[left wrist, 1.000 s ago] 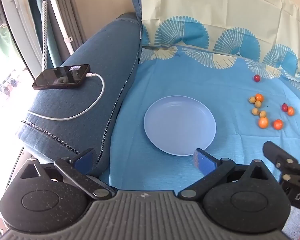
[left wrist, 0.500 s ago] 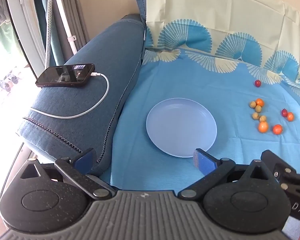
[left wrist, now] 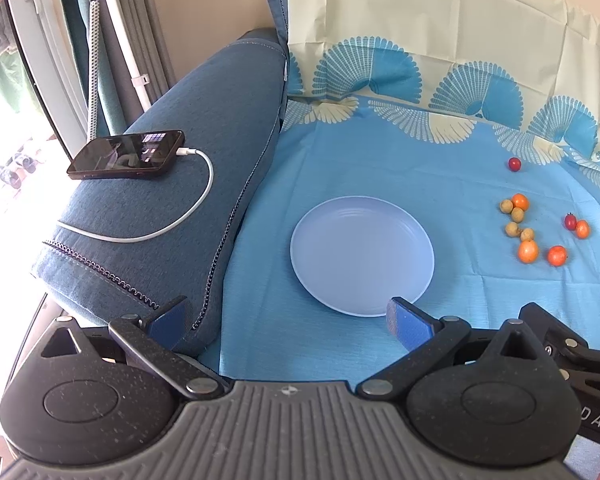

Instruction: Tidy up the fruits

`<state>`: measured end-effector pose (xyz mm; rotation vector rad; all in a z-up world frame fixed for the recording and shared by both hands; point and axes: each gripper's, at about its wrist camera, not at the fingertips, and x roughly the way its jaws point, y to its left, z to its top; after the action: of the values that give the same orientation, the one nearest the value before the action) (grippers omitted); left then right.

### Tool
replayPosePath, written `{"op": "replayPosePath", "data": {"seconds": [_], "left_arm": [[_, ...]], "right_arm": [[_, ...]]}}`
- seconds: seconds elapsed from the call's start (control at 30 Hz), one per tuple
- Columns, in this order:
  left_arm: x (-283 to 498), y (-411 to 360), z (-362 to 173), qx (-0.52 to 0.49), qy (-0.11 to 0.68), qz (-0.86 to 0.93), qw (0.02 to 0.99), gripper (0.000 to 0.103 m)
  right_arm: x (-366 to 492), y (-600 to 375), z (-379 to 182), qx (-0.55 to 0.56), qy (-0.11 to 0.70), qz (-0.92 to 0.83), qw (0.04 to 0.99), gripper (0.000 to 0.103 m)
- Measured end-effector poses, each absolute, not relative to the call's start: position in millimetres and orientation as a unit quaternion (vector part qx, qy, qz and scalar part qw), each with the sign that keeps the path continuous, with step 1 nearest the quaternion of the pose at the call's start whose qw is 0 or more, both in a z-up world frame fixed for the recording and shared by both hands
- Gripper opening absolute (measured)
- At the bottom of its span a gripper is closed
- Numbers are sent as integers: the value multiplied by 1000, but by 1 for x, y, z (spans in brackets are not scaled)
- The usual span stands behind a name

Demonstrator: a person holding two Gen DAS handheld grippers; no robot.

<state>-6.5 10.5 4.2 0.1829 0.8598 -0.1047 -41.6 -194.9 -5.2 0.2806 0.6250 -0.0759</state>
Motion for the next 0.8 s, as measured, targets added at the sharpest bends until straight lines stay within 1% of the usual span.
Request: {"op": "replayPosePath", "data": {"seconds": [0.8], "left_arm": [[12, 4, -15, 107, 433, -39, 894, 103]], "right_arm": [[-19, -185, -17, 125, 322, -35, 938, 103]]}}
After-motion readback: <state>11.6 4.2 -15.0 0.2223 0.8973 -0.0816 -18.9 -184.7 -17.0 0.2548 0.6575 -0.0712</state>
